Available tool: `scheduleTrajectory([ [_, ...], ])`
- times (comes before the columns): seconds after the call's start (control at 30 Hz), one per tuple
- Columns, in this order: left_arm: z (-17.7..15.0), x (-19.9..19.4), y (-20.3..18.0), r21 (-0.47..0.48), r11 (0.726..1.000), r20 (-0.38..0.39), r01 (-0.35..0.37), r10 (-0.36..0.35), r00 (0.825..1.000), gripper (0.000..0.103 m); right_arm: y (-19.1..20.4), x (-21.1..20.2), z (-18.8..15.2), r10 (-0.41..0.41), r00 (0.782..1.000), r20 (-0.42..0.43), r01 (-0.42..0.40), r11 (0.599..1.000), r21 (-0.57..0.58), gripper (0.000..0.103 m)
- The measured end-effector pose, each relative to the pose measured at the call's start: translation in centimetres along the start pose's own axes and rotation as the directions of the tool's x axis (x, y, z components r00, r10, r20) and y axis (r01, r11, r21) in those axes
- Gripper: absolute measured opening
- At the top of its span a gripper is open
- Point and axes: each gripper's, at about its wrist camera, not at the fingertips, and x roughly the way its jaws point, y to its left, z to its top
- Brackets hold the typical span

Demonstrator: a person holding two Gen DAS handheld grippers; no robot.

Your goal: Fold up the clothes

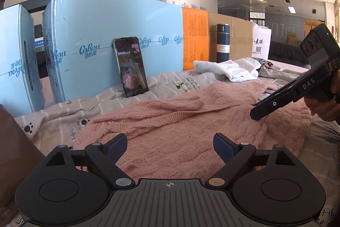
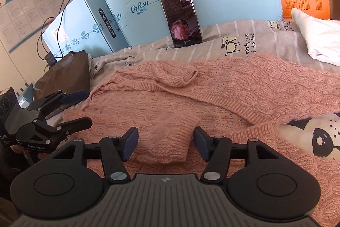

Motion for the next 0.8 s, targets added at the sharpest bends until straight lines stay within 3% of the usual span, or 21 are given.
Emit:
scheduleTrajectory([
  [0.17,-0.2,0.6,0.1,-0.013,1.0,-0.043,0.001,-0.002,0.999,0.094,-1.6,0.1,2.1,-0.042,0.995,0.093,0.042,0.999,0.005,0.064],
  [0.27,0.0,-0.1,0.4,-0.026,1.0,0.01,0.001,-0.001,1.0,0.094,-2.9,1.7,4.0,-0.062,0.992,0.113,0.054,0.996,0.075,0.063],
  [0.37,0.9,-0.9,0.6,-0.025,0.999,0.057,-0.048,0.049,0.997,0.094,-3.4,4.1,5.6,-0.003,0.996,0.093,-0.007,0.994,0.111,0.062],
  [0.4,1.3,-1.1,0.6,-0.021,0.997,0.065,-0.069,0.07,0.995,0.094,-3.4,5.1,6.0,-0.003,0.997,0.08,-0.007,0.993,0.117,0.057],
  [0.5,3.0,-1.0,0.6,0.021,0.992,0.088,-0.128,0.126,0.988,0.094,-3.0,7.8,6.5,-0.028,0.999,0.019,0.025,0.993,0.115,0.029],
  [0.6,4.6,0.4,1.1,0.036,0.988,0.085,-0.151,0.147,0.985,0.094,-2.8,8.2,6.4,-0.069,0.997,0.045,0.065,0.995,0.073,0.008],
  [0.8,7.0,6.9,2.7,-0.019,0.988,-0.002,-0.154,0.154,0.988,0.094,-3.2,9.1,6.3,-0.124,0.991,0.057,0.122,0.992,0.03,0.008],
])
